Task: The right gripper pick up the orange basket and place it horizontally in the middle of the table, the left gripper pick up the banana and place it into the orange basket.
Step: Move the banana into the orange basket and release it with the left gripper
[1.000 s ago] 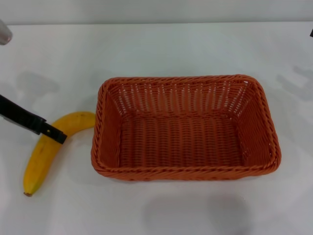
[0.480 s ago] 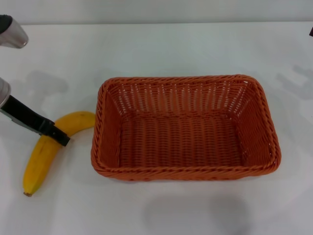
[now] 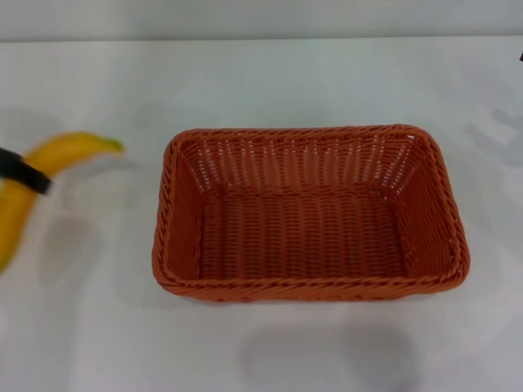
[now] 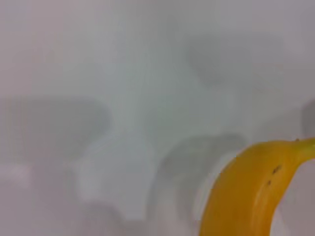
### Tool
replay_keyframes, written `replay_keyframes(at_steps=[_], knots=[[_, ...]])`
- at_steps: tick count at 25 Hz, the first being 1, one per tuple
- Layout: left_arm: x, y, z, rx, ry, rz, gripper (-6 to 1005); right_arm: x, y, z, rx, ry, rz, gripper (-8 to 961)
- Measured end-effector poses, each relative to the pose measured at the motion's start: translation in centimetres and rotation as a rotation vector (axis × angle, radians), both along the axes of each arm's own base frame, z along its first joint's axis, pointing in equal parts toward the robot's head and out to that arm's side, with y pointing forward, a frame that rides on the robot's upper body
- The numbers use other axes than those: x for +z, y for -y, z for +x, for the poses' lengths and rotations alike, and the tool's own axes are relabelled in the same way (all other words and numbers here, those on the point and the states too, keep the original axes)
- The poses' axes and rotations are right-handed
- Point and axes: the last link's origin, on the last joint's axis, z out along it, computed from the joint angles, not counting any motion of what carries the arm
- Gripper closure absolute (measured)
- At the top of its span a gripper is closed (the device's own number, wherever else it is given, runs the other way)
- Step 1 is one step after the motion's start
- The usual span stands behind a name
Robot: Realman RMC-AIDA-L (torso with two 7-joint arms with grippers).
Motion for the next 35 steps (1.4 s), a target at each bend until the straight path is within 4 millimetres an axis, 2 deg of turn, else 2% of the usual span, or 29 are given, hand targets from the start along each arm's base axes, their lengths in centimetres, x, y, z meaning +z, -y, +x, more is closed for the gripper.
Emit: replay_keyframes(at_steps=[3, 5, 7, 10, 14, 19, 21, 25, 29, 31, 35], knots=[[3.9, -0.1, 0.4, -0.012, 0.029, 0.071, 487, 0.1, 0.1, 0.1, -0.003, 0.002, 0.001, 212], [5.7, -0.3, 1.3, -0.045, 0.070, 0.094, 486, 0.2, 0.1, 0.2, -0.004, 0.003, 0.002, 212], [6.3, -0.7, 3.3, -0.108, 0.141, 0.073, 487, 0.3, 0.1, 0.2, -0.004, 0.004, 0.004, 212], [5.5, -1.5, 6.7, -0.206, 0.208, -0.002, 488, 0.3, -0.2, -0.1, 0.005, 0.009, 0.006, 212], [2.1, -2.6, 11.4, -0.314, 0.263, -0.158, 483, 0.1, -0.8, -0.7, 0.035, 0.021, 0.013, 212], [-3.5, -3.2, 17.6, -0.442, 0.297, -0.341, 476, 0.0, -1.4, -1.1, 0.043, 0.025, 0.016, 212], [-6.2, -3.2, 19.5, -0.481, 0.263, -0.384, 473, 0.1, -1.4, -1.0, 0.045, 0.034, 0.024, 212], [-10.9, -2.6, 21.2, -0.522, 0.157, -0.448, 468, 0.1, -1.4, -0.9, 0.050, 0.047, 0.030, 212], [-14.4, -1.5, 22.3, -0.527, 0.102, -0.527, 463, 0.2, -1.2, -0.5, 0.051, 0.063, 0.044, 212], [-15.4, -1.4, 22.7, -0.517, 0.111, -0.534, 460, 0.4, -1.1, -0.5, 0.055, 0.071, 0.053, 212], [-15.7, -1.9, 23.3, -0.534, 0.113, -0.502, 455, 1.4, -1.2, -0.2, 0.056, 0.095, 0.068, 212]])
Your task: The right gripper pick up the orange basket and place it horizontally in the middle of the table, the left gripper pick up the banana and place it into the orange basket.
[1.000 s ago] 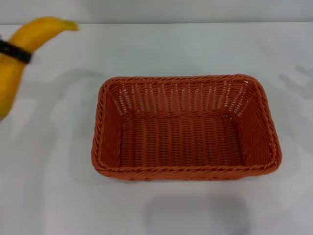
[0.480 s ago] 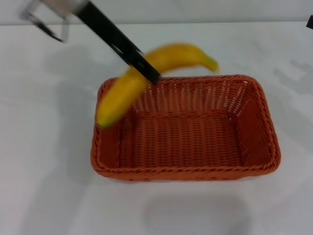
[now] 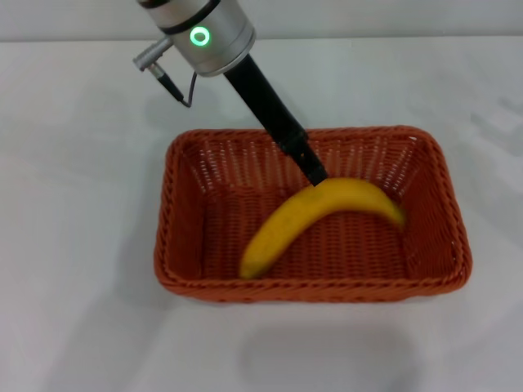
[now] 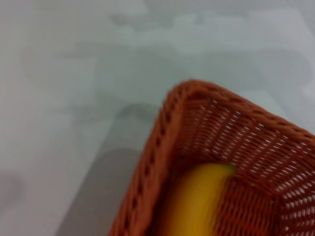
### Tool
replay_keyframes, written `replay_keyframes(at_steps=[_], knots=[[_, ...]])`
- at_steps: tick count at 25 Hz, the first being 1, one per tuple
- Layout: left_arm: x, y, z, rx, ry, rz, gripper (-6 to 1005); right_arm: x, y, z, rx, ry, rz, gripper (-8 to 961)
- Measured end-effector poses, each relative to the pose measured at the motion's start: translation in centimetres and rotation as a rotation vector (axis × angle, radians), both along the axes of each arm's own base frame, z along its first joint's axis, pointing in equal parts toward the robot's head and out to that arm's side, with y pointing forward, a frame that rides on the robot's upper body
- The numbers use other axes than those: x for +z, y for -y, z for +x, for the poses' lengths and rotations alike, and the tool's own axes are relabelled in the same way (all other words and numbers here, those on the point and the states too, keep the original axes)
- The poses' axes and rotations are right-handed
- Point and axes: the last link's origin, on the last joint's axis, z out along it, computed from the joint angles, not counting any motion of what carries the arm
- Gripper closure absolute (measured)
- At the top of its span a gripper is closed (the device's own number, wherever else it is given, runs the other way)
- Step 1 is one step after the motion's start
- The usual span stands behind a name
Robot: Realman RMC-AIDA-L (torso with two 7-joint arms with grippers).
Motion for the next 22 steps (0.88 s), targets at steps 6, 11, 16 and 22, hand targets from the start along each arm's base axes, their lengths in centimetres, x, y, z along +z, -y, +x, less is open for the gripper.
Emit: replay_keyframes(at_steps=[6, 11, 16, 22], knots=[[1.1, -1.4, 0.1, -0.001, 0.026, 0.094, 236, 2.1, 0.2, 0.9, -0.012, 0.040, 0.044, 212], [5.4, -3.9, -0.6, 0.033, 0.261, 0.328, 143, 4.2, 1.1, 2.4, -0.016, 0.090, 0.169, 212], [11.2, -4.7, -6.0, 0.040, 0.579, 0.655, 107, 5.2, 1.5, 3.2, -0.024, 0.124, 0.253, 212], [15.6, -0.6, -14.7, -0.034, 0.939, 1.009, 106, 6.1, 2.1, 4.6, -0.062, 0.138, 0.331, 212]])
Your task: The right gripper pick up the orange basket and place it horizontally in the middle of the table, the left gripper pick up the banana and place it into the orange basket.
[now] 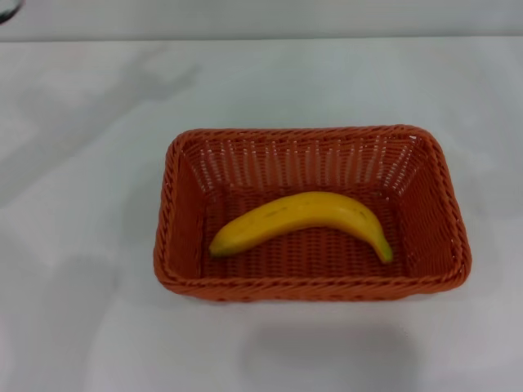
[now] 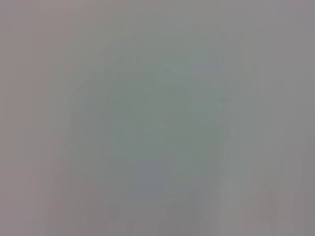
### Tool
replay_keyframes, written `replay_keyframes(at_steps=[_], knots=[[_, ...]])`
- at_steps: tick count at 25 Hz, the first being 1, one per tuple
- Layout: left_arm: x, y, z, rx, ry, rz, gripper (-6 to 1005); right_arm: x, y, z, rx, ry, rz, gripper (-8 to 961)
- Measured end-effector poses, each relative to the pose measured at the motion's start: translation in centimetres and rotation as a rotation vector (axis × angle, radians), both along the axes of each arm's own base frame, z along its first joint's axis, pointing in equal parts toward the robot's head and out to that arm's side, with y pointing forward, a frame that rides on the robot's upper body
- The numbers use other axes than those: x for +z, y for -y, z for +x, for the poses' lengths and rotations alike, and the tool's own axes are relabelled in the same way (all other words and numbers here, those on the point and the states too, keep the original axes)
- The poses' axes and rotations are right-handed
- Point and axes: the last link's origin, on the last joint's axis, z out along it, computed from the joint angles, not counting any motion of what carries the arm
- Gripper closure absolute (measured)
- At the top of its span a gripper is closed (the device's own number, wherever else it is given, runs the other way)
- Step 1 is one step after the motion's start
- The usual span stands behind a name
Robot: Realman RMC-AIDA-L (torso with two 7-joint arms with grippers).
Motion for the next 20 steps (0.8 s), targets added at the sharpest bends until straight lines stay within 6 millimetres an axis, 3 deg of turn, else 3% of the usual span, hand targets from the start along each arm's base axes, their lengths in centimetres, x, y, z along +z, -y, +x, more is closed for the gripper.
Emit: replay_keyframes(at_steps=[4, 5, 6, 15, 20], knots=[[0.6, 4.9, -6.3, 0.033, 0.148, 0.198, 106, -0.4, 0.2, 0.7, -0.006, -0.032, 0.046, 212], [0.6, 4.9, -6.3, 0.033, 0.148, 0.198, 106, -0.6, 0.3, 0.8, -0.006, -0.040, 0.053, 212], [0.5, 7.5, -9.1, 0.083, 0.182, 0.268, 106, -0.8, 0.5, 0.9, -0.007, -0.048, 0.061, 212], [-0.5, 15.4, -15.1, 0.210, 0.190, 0.392, 106, -3.7, 1.5, 1.2, -0.004, -0.096, 0.123, 212], [-1.1, 17.7, -16.6, 0.243, 0.130, 0.462, 107, -5.7, 2.1, 2.0, -0.020, -0.135, 0.133, 212]])
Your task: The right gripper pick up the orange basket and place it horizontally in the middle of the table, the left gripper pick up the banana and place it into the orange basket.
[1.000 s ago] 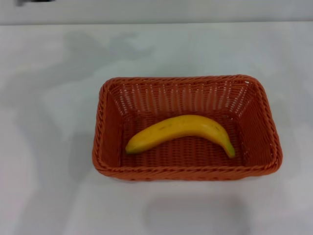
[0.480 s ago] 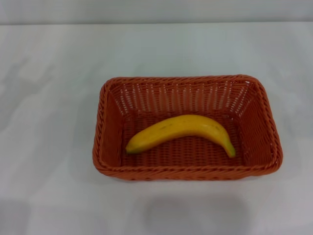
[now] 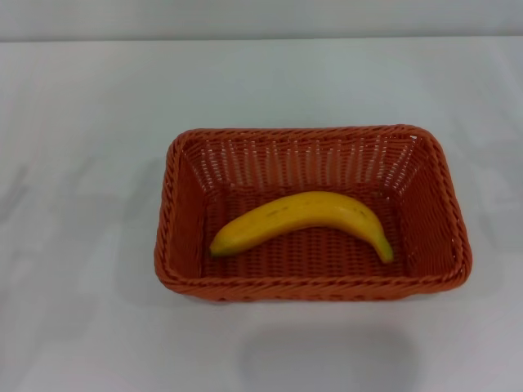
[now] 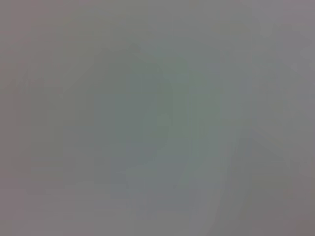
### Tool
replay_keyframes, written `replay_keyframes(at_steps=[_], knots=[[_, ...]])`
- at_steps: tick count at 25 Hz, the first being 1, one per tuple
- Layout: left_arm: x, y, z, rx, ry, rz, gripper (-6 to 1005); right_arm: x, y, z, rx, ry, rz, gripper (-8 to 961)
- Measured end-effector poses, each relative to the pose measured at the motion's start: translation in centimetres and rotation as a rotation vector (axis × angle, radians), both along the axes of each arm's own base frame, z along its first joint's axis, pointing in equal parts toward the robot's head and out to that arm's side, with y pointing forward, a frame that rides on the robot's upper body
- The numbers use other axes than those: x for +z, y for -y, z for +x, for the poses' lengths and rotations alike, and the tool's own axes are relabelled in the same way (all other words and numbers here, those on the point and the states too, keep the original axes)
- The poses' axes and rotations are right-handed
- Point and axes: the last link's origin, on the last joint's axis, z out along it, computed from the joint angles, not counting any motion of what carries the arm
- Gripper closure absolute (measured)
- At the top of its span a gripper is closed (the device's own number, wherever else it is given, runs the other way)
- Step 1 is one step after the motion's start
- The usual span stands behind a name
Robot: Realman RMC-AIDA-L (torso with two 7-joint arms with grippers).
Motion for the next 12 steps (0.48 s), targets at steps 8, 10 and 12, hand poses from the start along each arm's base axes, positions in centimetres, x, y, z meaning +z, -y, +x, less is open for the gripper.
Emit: replay_keyframes(at_steps=[8, 10, 12], knots=[[-0.22, 0.95, -0.60, 0.028, 0.000, 0.056, 107, -0.81, 0.09, 0.28, -0.013, -0.024, 0.001, 212], [-0.21, 0.65, -0.49, 0.026, -0.008, 0.063, 107, -0.74, 0.02, 0.34, -0.018, -0.021, 0.004, 212], [-0.28, 0.52, -0.39, 0.024, -0.003, 0.067, 107, -0.56, -0.09, 0.35, -0.018, -0.015, 0.007, 212]])
